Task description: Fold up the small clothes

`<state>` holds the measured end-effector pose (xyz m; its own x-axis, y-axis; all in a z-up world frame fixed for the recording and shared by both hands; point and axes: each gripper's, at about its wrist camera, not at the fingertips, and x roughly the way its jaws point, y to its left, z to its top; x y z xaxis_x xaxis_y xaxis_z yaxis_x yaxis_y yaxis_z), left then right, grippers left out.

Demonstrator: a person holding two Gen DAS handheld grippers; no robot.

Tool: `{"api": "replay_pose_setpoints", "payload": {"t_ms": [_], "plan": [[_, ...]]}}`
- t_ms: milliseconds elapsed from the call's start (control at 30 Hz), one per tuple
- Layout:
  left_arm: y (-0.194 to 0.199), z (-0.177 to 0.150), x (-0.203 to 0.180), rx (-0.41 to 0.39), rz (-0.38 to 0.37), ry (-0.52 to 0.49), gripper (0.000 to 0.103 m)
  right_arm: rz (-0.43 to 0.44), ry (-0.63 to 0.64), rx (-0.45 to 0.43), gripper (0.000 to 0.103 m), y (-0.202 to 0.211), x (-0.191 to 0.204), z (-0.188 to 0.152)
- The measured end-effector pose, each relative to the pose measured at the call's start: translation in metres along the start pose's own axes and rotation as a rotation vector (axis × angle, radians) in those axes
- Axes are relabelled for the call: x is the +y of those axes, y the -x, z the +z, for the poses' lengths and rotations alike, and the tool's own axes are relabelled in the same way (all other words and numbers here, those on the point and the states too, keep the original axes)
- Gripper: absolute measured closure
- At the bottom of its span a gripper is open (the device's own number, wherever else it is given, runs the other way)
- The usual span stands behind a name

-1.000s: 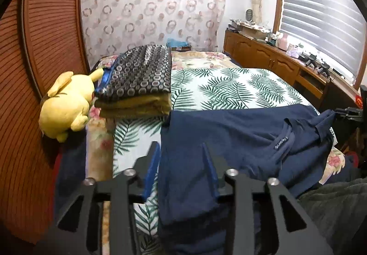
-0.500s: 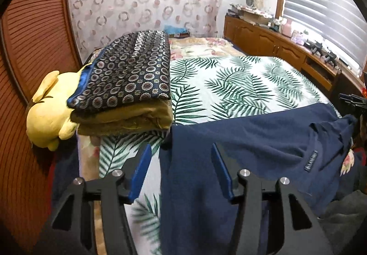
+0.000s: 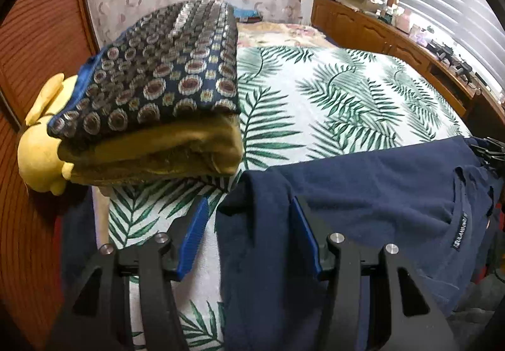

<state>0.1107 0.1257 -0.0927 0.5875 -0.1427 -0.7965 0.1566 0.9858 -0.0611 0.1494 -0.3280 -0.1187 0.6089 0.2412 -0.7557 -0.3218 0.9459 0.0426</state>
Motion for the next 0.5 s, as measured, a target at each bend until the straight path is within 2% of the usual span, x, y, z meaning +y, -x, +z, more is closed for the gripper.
{"api": "replay_pose_setpoints", "payload": {"t_ms": [167, 500], "plan": [[-0.0116, -0.0041, -0.0019, 0.033, 0.003, -0.011, 0.049, -0.006, 0.008, 0.004, 0.037, 0.0002, 0.0, -0.0008], [-0.0119, -0.0058, 0.0029, 0.013, -0.014, 0.008, 0.048, 0.011, 0.018, 0.02, 0.037, 0.0006, 0.005, -0.0011]]}}
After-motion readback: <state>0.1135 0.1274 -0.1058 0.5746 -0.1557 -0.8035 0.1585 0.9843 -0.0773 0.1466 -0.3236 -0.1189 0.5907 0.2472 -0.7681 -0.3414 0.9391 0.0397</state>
